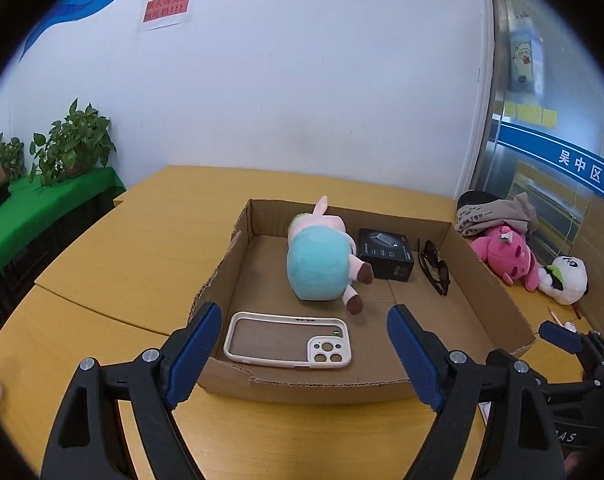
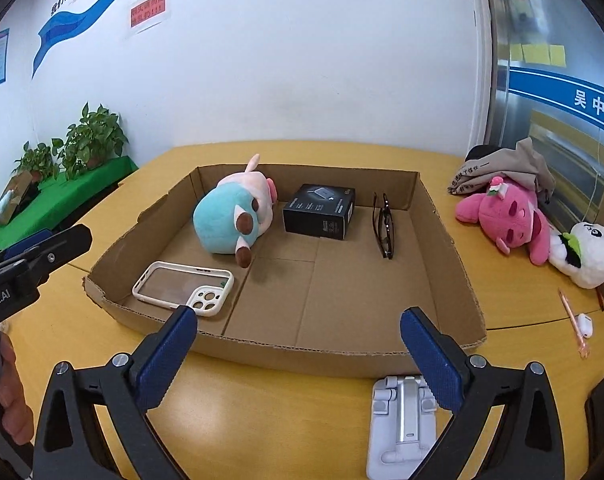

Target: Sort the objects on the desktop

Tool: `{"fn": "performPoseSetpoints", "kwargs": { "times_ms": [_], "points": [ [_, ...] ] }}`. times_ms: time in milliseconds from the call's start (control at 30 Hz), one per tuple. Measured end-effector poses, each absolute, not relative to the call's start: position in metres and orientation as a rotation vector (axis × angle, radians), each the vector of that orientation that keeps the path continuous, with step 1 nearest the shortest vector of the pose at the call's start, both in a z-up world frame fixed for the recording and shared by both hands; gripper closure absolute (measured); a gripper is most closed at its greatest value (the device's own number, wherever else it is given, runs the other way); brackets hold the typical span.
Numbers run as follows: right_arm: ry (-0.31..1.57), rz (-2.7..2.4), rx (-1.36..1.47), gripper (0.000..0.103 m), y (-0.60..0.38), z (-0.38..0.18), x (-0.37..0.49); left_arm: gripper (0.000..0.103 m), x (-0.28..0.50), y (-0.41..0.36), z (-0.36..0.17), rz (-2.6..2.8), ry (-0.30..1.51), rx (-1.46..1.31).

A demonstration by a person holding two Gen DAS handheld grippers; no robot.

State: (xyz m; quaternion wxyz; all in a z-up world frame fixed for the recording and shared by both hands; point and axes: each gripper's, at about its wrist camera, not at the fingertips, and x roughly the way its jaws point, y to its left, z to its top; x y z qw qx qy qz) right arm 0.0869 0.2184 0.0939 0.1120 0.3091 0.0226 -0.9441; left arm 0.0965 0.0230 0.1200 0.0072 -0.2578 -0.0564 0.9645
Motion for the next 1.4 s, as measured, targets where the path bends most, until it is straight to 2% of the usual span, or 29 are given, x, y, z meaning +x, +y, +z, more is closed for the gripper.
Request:
{"fn": "performPoseSetpoints", "kwargs": {
  "times_ms": [167, 733, 800, 900, 1033, 1200, 1267, 1300, 1333, 1400],
  "points": [
    [0.068, -2.769, 0.918, 0.0, 0.221, 0.093, 0.088, 0.018, 0.099, 0.029, 0.117, 3.005, -0.122, -0.811],
    [0.013, -2.727, 0.966, 0.0, 0.234, 0.086, 0.085, 0.018, 0.093, 0.038, 0.108, 2.919, -0.127, -0.878],
    [-0.049, -2.706, 1.033, 0.0, 0.25, 0.075, 0.083, 0.018, 0.091, 0.042, 0.1, 2.854, -0.156, -0.922],
    [-0.046, -2.725, 1.134, 0.0, 0.277, 0.052, 0.086, 0.018, 0.09, 0.05, 0.084, 2.78, -0.158, -1.004],
    [-0.115, -2.659, 1.422, 0.0, 0.313, -0.001, 0.083, 0.018, 0.088, 0.066, 0.059, 2.693, -0.161, -1.101],
    [0.056, -2.696, 1.5, 0.001, 0.314, -0.032, 0.084, 0.018, 0.081, 0.091, 0.042, 2.513, -0.206, -1.204],
    [0.054, -2.708, 1.477, 0.004, 0.314, -0.032, 0.084, 0.018, 0.076, 0.095, 0.037, 2.428, -0.29, -1.24],
    [0.064, -2.706, 1.458, 0.011, 0.313, -0.031, 0.084, 0.018, 0.073, 0.099, 0.034, 2.394, -0.316, -1.256],
    [0.071, -2.702, 1.439, 0.022, 0.313, -0.03, 0.084, 0.018, 0.071, 0.102, 0.032, 2.369, -0.325, -1.267],
    [0.098, -2.693, 1.412, 0.032, 0.309, -0.028, 0.084, 0.018, 0.068, 0.112, 0.028, 2.318, -0.33, -1.289]
  ]
}}
